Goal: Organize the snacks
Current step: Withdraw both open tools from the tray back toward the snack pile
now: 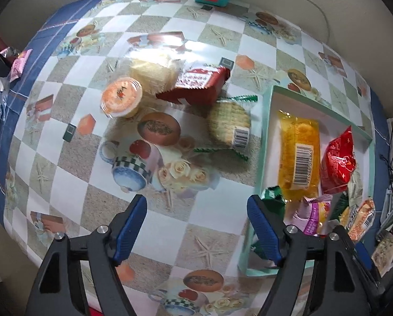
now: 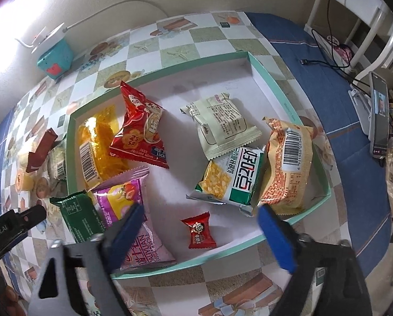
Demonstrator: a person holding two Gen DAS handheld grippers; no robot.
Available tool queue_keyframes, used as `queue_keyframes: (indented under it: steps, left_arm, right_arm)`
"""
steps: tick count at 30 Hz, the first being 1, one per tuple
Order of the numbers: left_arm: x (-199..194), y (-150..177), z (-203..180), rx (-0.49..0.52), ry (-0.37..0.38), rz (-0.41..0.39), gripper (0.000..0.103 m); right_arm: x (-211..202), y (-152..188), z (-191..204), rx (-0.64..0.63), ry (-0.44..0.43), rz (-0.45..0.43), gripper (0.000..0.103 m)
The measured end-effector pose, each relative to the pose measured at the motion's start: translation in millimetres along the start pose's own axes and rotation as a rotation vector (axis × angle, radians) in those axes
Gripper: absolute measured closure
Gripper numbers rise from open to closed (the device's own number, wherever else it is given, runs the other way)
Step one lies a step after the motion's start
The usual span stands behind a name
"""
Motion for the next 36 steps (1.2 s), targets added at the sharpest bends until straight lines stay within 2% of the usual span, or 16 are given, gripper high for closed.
queue_keyframes:
  steps: [10,13,25,36]
  left_arm:
    - [0,-3,2,0.017,-0.015,-0.015,0.023]
    - [1,-4,3,0.014,-0.022,-0.017,0.012]
    - [-1,-6,9,-0.009,-0.013,-0.02,0.011]
    - [-20,-22,56,-0.139,-0.011,-0.074,0.011]
  right_arm:
    - [-2,-2,0,-0.011,0.032,-0.017,0.0]
    - [-3,-2,1,-0.014,0.032,-0.02,0.0]
    - [-12,-5,9,-0.038,0.031,-0.044,0.0]
    - [-27,-7,29,-0.062,0.03,-0.086,0.0]
Point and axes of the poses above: each gripper's, at about its wrist camera, not at the fingertips, and x roughly the way its jaws point, z to its left, y to its underside, the point moved 8 cm from there along x, roughly the way its jaws point, and after that the axes turned 2 degrees about x, right-handed, at the moved point
